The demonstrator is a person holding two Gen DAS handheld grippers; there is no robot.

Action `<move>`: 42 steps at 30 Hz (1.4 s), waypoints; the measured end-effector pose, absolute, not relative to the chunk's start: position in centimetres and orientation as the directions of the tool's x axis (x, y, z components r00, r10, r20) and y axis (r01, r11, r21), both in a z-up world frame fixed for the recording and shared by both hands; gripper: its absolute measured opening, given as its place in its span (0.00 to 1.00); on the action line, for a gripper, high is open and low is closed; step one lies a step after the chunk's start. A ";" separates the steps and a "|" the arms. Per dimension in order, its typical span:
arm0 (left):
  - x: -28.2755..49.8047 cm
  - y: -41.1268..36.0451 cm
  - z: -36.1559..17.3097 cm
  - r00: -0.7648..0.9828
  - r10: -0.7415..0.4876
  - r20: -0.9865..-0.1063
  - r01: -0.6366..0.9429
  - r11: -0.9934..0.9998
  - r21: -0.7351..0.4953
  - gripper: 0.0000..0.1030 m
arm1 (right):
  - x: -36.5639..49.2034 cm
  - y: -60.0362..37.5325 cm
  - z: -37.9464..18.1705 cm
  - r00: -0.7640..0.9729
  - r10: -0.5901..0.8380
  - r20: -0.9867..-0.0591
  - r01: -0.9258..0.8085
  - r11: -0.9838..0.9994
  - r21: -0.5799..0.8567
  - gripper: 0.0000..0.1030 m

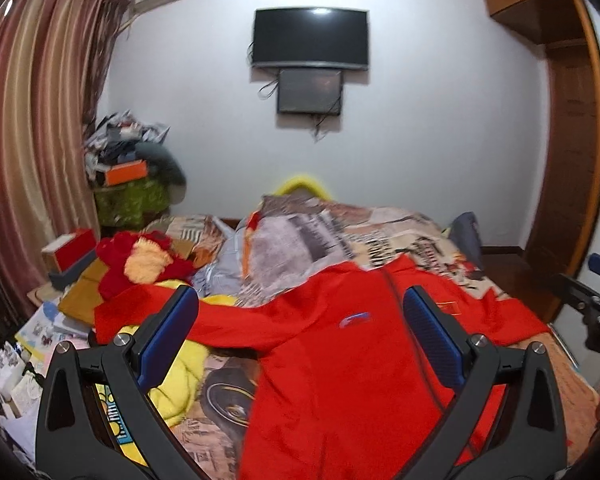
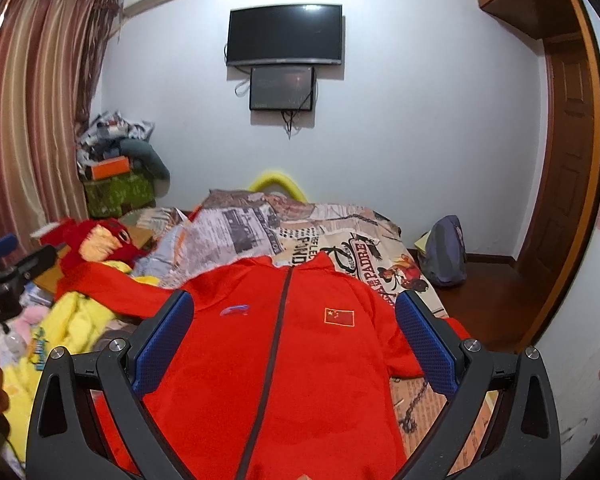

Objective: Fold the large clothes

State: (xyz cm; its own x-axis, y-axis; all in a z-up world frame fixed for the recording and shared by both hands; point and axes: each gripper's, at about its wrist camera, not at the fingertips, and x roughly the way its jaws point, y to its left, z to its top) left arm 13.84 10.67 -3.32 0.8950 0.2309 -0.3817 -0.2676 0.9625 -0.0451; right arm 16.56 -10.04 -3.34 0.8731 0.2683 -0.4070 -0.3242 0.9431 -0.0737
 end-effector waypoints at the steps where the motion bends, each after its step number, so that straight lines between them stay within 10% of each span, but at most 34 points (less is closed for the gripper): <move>1: 14.7 11.8 -3.9 0.888 0.231 -0.399 -0.275 0.960 -0.058 1.00 | 17.2 -9.9 -3.7 0.872 0.263 -0.414 -0.325 0.942 -0.085 0.97; 15: 23.2 28.1 -16.8 0.703 0.088 -0.706 -0.367 0.895 -0.255 1.00 | 27.8 -9.2 -11.5 0.698 0.200 -0.687 -0.309 0.950 -0.038 0.97; 24: 24.6 36.6 -21.7 0.690 -0.020 -0.724 -0.464 0.755 -0.463 1.00 | 31.1 -9.2 -16.0 0.550 0.225 -0.804 -0.306 0.950 0.056 0.97; 32: 26.5 42.8 -25.4 0.754 -0.148 -0.640 -0.475 0.550 -0.687 0.74 | 32.4 -8.7 -17.2 0.521 0.213 -0.826 -0.315 0.948 0.046 0.97; 42: 28.5 46.2 -26.9 0.726 -0.037 -0.687 -0.583 0.497 -0.643 0.48 | 32.9 -9.0 -17.3 0.510 0.217 -0.832 -0.302 0.951 0.063 0.97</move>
